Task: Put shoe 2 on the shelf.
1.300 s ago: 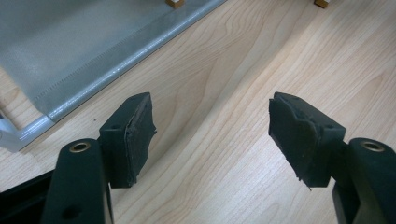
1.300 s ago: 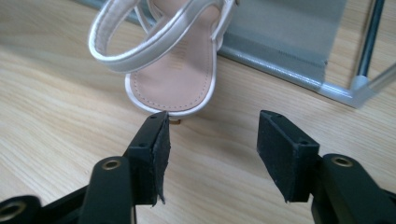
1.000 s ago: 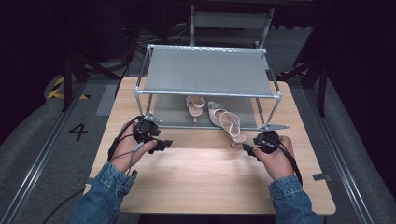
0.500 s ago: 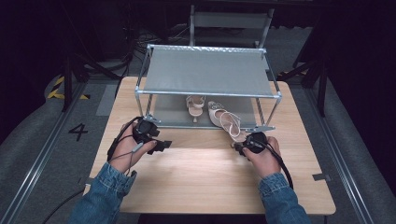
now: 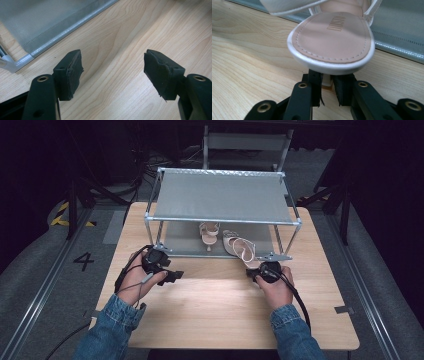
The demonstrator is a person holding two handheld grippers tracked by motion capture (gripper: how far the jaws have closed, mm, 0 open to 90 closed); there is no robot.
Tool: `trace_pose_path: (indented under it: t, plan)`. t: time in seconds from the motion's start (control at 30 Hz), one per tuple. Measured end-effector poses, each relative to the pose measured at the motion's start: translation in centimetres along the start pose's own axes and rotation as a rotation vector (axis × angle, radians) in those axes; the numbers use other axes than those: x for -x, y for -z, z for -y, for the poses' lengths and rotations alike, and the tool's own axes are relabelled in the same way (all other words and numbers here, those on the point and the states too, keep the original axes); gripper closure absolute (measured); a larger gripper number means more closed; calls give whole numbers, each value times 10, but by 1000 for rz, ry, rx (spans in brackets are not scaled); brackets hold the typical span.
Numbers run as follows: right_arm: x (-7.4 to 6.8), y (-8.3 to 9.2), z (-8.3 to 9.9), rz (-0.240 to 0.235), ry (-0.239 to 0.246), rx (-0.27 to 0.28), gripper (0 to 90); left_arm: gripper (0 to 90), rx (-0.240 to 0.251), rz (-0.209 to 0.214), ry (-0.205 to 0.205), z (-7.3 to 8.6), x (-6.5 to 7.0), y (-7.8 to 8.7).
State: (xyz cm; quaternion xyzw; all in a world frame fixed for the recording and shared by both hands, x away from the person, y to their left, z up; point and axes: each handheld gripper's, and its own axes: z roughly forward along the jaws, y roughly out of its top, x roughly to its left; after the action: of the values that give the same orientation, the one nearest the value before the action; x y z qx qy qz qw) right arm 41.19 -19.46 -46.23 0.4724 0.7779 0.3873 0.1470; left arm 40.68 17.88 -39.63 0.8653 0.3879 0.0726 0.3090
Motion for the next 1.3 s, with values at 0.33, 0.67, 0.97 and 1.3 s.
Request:
trace_pose_path:
  t: [0.33,0.67,0.97,1.3]
  plan:
    - [-5,-1,-11,42,-32,13,783,318,-4,-3,7,2,0,1]
    - [-14,-19,-30,58,-39,18,781,318,1,-8,15,5,-3,3]
    - [-12,-36,-46,80,-9,15,781,318,-5,-13,25,11,-6,8]
    - [-12,-53,-64,95,1,19,779,317,2,-33,50,22,-8,14]
